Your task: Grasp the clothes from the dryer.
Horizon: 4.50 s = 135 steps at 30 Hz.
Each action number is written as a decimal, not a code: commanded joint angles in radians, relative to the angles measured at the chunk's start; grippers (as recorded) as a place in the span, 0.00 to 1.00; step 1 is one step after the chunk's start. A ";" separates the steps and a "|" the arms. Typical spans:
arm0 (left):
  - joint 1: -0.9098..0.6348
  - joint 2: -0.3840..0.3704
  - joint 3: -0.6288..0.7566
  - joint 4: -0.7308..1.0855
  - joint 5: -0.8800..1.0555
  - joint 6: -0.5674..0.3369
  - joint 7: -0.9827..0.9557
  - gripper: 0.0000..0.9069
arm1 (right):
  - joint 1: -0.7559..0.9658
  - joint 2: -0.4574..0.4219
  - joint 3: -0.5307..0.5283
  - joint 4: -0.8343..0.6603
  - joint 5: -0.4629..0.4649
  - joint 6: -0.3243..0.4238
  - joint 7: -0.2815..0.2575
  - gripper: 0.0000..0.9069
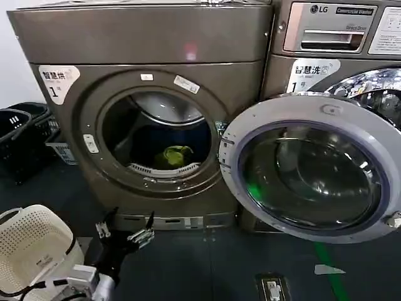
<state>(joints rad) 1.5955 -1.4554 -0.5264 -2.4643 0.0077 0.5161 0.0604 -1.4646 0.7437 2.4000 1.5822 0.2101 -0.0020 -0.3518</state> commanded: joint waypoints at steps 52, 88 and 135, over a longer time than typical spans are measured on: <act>-0.004 0.004 0.004 0.001 0.009 0.017 0.005 1.00 | 0.014 0.007 -0.018 0.030 -0.002 -0.015 -0.016 1.00; -0.021 0.016 -0.015 0.001 0.024 0.031 -0.004 1.00 | -0.013 0.019 0.024 0.060 0.025 -0.017 -0.022 1.00; -0.630 0.259 0.017 0.369 0.930 -0.304 1.291 1.00 | -0.151 0.081 0.168 0.127 0.000 -0.045 -0.012 1.00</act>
<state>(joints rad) 1.0959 -1.3111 -0.5361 -2.1782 0.9571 0.2801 1.0362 -1.6042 0.8119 2.5627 1.6940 0.2060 -0.0469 -0.3605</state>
